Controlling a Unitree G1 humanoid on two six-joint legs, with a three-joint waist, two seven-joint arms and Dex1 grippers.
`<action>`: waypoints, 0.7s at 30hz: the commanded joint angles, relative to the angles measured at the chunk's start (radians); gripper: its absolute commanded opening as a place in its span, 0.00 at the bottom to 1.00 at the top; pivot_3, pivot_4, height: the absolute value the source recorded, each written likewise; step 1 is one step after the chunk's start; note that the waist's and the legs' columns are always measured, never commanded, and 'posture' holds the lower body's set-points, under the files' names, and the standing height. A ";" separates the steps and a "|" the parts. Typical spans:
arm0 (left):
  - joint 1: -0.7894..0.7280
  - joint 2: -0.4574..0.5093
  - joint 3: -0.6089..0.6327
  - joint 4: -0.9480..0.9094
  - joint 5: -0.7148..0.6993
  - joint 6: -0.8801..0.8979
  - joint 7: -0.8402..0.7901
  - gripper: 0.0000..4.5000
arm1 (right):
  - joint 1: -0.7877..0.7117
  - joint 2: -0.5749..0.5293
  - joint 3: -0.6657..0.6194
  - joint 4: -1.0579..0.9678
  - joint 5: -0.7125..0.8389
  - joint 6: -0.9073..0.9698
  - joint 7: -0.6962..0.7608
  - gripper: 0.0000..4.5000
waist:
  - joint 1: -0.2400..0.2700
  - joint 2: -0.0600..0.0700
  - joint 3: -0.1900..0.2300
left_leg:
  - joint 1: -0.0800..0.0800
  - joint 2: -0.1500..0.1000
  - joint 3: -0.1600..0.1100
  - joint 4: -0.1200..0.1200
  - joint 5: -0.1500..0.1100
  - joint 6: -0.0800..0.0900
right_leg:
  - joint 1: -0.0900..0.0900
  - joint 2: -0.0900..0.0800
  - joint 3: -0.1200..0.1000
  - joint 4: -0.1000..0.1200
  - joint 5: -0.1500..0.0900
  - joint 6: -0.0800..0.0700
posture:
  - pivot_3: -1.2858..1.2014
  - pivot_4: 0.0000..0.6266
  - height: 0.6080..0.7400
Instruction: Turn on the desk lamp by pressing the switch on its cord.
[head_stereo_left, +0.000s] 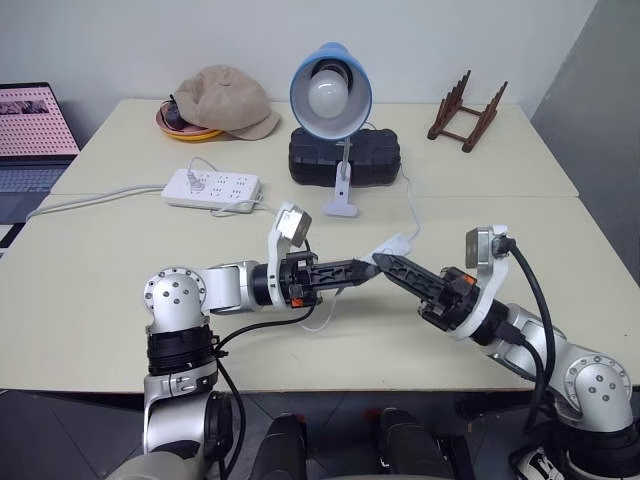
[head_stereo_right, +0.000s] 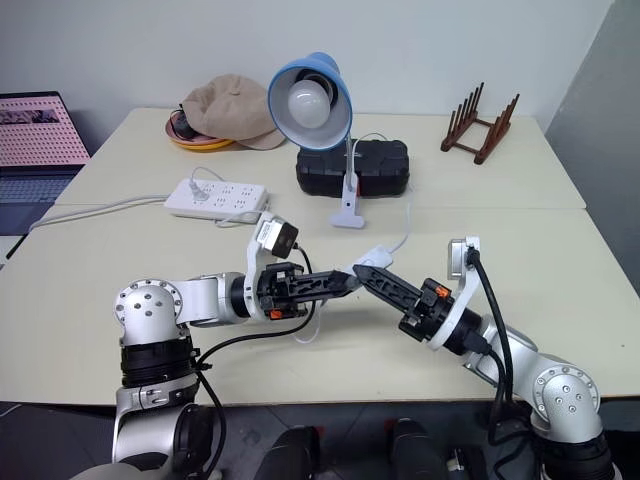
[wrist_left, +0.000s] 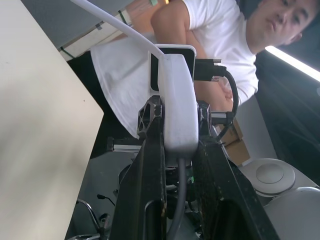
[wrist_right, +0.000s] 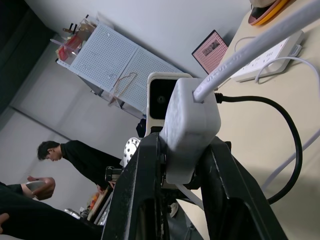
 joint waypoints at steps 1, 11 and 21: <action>-0.004 0.043 -0.014 -0.015 -0.012 -0.007 -0.003 0.09 | 0.002 -0.047 -0.019 -0.021 -0.035 0.013 0.006 0.15 | 0.000 0.000 0.000 | 0.000 0.000 0.000 0.000 0.000 0.000 | 0.000 0.000 0.000 0.000 0.000 0.000 | 0.52 0.24 1.00; -0.043 0.185 -0.146 0.005 0.041 -0.062 -0.165 0.09 | 0.010 -0.199 -0.041 -0.011 0.015 0.083 0.128 0.15 | 0.000 0.000 0.000 | -0.001 0.000 0.000 -0.001 0.000 0.000 | -0.001 0.000 0.000 -0.002 0.000 -0.001 | 0.52 0.24 1.00; -0.063 0.241 -0.225 0.020 0.086 -0.132 -0.264 0.09 | 0.003 -0.216 -0.040 -0.002 -0.010 0.058 0.121 0.15 | 0.000 0.000 0.000 | -0.001 0.000 0.000 -0.002 0.000 0.000 | -0.001 0.000 0.000 -0.003 0.000 -0.001 | 0.52 0.24 1.00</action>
